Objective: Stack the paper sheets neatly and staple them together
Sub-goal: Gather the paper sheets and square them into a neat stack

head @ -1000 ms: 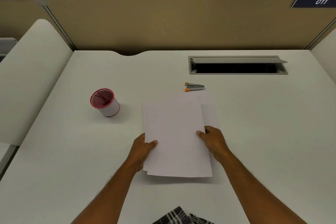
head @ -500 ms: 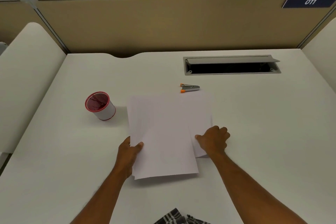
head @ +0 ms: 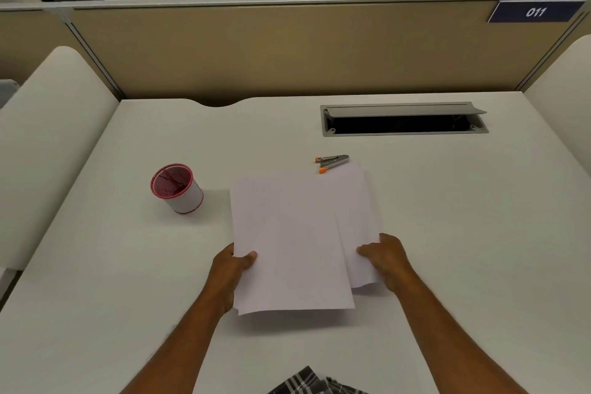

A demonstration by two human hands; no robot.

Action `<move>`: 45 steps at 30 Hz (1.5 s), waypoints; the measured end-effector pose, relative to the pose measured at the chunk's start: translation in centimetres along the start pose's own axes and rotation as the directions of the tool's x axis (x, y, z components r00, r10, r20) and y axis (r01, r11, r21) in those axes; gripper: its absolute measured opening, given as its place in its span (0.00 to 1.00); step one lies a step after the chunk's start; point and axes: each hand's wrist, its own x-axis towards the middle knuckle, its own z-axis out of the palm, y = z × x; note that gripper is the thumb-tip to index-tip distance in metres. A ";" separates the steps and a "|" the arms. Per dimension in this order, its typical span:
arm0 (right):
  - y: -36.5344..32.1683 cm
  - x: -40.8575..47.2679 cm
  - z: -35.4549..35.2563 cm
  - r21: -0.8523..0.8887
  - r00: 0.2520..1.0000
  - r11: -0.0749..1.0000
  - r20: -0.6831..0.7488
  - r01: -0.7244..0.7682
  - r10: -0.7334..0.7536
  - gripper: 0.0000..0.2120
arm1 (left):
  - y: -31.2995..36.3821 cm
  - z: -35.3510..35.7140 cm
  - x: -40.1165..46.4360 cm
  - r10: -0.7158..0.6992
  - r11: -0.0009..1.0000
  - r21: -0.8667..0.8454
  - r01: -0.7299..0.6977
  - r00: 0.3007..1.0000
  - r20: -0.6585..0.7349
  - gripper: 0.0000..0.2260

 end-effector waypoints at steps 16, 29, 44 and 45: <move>3.6 -1.3 -2.8 0.069 0.904 0.989 0.418 -0.129 0.088 0.15 | -0.2 2.4 -2.8 -0.019 0.997 0.076 0.015 0.998 0.059 0.11; 3.0 -3.0 -2.2 0.082 0.846 0.993 0.532 -0.088 0.031 0.12 | -0.2 3.0 -3.2 -0.110 0.991 -0.062 0.122 0.980 0.165 0.12; 2.3 -2.5 -1.1 0.215 0.875 0.971 0.483 -0.103 -0.015 0.19 | -0.3 2.8 -3.6 -0.133 0.985 -0.080 0.154 0.965 0.227 0.16; 2.3 -2.4 -1.1 0.193 0.892 0.979 0.450 -0.059 -0.035 0.19 | -0.2 2.7 -3.4 -0.115 0.987 -0.088 0.134 0.973 0.199 0.16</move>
